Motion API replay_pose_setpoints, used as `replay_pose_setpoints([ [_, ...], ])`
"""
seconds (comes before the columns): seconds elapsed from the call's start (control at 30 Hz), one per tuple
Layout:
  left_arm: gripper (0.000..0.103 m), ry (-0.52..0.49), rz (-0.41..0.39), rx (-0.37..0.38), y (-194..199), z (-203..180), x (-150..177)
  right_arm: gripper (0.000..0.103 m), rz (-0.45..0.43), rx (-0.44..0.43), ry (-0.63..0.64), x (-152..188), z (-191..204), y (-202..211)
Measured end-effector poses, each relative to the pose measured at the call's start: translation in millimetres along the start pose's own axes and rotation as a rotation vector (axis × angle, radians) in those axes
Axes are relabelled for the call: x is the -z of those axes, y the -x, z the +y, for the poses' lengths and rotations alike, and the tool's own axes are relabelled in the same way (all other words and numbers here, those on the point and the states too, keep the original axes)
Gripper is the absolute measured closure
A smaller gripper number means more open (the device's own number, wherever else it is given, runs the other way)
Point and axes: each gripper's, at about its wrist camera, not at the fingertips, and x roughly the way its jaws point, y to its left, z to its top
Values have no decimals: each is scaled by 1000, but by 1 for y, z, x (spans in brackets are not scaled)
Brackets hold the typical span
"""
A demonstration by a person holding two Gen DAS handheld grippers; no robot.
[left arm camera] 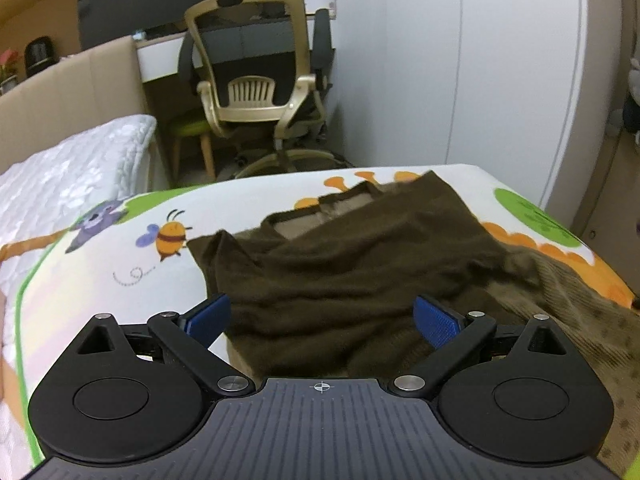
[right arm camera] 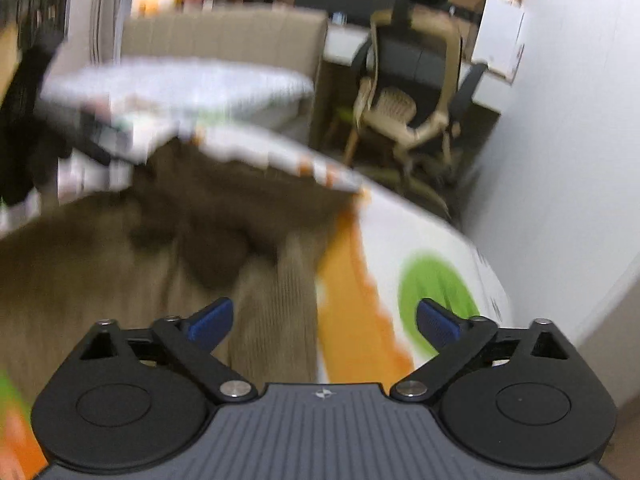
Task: Fold clothes
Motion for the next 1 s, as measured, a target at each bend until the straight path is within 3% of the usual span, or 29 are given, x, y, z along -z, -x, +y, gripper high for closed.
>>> replay_pose_setpoints([
  [0.1,2,43,9,-29,-15,20,-9,2,22,-71,-81,-43,-3,-58],
  [0.17,2,53,25,-72,-27,36,-15,3,38,-52,-57,-62,3,-100],
  [0.3,2,31,78,-193,-56,67,-14,15,78,25,-42,-62,-7,-135],
  [0.4,1,12,128,-223,-69,87,-5,20,110,82,-36,-59,-16,-157],
  [0.53,2,-8,127,-258,-63,108,-2,23,138,138,-63,-57,-35,-180],
  [0.6,2,75,110,-200,-56,123,-8,23,117,69,-190,-62,-53,-177],
  [0.7,2,313,104,18,-60,138,-18,25,91,-34,-360,-69,-74,-178],
  [0.77,3,415,107,117,-70,139,-23,32,99,-36,-376,-71,-70,-195],
  [0.87,3,412,127,103,-92,125,-25,52,153,-54,-418,-68,-64,-225],
  [0.93,4,416,116,113,-103,118,-23,53,176,-71,-445,-64,-59,-239],
  [0.97,9,415,107,118,-108,116,-21,58,174,-74,-437,-63,-55,-241],
  [1.0,29,414,102,120,-112,113,-19,72,168,-76,-420,-64,-50,-242],
])
